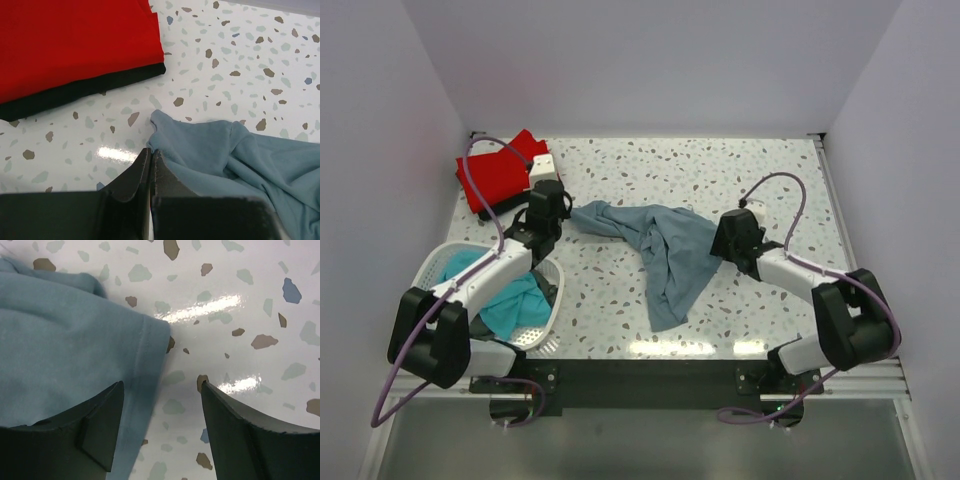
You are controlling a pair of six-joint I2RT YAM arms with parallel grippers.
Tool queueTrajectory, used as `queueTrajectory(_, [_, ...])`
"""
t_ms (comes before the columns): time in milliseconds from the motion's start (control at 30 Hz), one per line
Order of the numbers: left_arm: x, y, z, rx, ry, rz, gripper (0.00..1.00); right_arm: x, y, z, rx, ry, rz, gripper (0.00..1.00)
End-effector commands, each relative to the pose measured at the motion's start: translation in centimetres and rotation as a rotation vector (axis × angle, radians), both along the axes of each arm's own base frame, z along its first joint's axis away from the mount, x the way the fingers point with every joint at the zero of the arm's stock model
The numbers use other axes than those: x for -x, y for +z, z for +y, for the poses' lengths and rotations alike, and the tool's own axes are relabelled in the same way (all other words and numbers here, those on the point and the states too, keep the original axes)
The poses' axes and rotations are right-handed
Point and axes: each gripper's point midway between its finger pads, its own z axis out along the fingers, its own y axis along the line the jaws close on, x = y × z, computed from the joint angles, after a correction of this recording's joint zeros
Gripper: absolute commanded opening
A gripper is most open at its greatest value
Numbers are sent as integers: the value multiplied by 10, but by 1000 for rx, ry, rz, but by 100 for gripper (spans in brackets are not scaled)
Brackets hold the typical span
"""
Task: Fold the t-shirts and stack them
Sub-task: Flatten the tshirt out
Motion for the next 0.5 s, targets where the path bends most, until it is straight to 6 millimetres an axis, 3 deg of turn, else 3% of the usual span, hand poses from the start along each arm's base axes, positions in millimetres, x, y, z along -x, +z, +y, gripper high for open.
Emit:
queueTrajectory(0, [-9, 11, 4, -6, 15, -52, 0, -35, 14, 11, -88, 35, -86, 66])
queueTrajectory(267, [-10, 9, 8, -21, 23, -47, 0, -60, 5, 11, -124, 42, -90, 63])
queueTrajectory(467, [-10, 8, 11, -34, 34, -42, 0, -69, -10, 13, -125, 55, -47, 56])
